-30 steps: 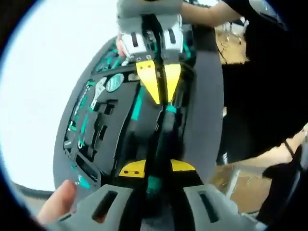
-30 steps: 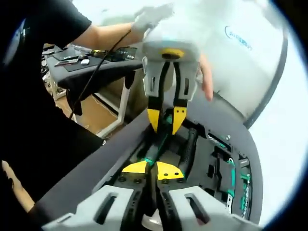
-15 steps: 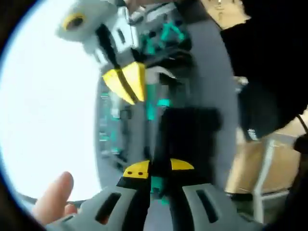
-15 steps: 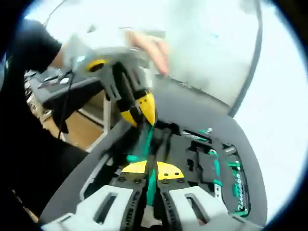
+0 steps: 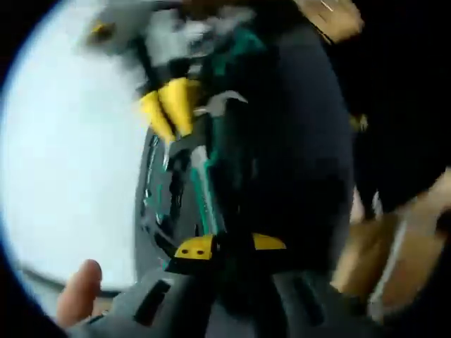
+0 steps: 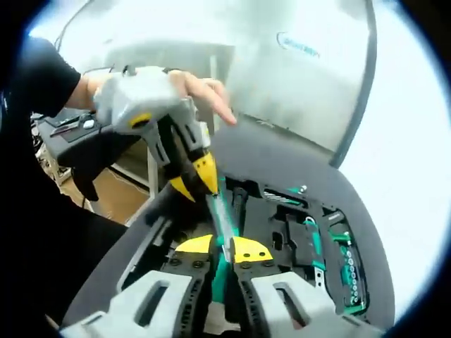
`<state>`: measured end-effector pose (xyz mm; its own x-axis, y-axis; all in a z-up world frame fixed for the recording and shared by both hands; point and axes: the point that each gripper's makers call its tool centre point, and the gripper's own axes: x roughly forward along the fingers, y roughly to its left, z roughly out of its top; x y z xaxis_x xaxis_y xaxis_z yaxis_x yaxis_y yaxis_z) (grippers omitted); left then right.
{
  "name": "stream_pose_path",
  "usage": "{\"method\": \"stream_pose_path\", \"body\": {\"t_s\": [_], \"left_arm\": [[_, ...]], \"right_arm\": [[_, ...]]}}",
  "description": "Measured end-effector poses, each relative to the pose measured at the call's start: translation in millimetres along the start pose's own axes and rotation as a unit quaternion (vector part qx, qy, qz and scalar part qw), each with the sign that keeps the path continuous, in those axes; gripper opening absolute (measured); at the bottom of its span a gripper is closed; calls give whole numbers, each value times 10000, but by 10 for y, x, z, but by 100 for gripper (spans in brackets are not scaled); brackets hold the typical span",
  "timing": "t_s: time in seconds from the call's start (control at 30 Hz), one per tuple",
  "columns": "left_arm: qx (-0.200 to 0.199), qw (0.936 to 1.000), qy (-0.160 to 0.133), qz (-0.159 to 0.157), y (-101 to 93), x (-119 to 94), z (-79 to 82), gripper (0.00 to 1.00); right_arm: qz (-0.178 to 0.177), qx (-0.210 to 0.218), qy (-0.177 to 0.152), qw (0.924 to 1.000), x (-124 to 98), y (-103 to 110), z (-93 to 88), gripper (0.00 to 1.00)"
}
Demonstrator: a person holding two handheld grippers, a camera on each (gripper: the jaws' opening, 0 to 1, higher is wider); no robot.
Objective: Pick up the tools and put them into their designated positions in the toolbox.
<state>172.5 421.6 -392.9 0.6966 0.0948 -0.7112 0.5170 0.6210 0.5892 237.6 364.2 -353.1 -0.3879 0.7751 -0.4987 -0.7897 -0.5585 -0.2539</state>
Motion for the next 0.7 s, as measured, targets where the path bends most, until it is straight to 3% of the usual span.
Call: {"method": "stream_pose_path", "body": {"t_s": [0.1, 0.17, 0.27, 0.43, 0.5, 0.53, 0.57, 0.6, 0.63, 0.7], "left_arm": [[-851, 9947, -472, -326, 21, -64, 120, 33], [-1118, 9914, -585, -336, 81, -40, 149, 37], [-1505, 9861, -516, -484, 123, 54, 92, 37], [-2224, 9623, -1216, -984, 208, 238, 279, 37], [-2349, 9593, -1106, -1112, 229, 336, 230, 37], [-2434, 9546, -1081, -1336, 176, 383, 209, 36], [-2678, 9428, -1228, -1559, 168, 363, 269, 31], [-2914, 9350, -1211, -1620, 181, 388, 252, 27], [-2723, 9422, -1193, -1543, 227, 418, 207, 23], [-2525, 9426, -1385, -1691, 208, 398, 229, 23]], "right_arm": [[-17, 21, 42, 10000, 8, -14, -29, 7], [-22, 27, 61, 10000, 16, -16, -38, 7], [1, 17, 59, 10000, 24, -5, -38, 7], [-9, 14, 60, 10000, 18, -24, -45, 8], [-22, 44, 22, 10000, 0, -51, -41, 8], [-20, 63, 2, 10000, -8, -59, -37, 8], [-22, 92, -27, 10000, -19, -75, -32, 8], [-32, 108, -46, 9999, -25, -89, -29, 8], [-65, 162, -69, 9998, -32, -118, -27, 8], [-100, 248, -77, 9996, -38, -148, -35, 8]]}}
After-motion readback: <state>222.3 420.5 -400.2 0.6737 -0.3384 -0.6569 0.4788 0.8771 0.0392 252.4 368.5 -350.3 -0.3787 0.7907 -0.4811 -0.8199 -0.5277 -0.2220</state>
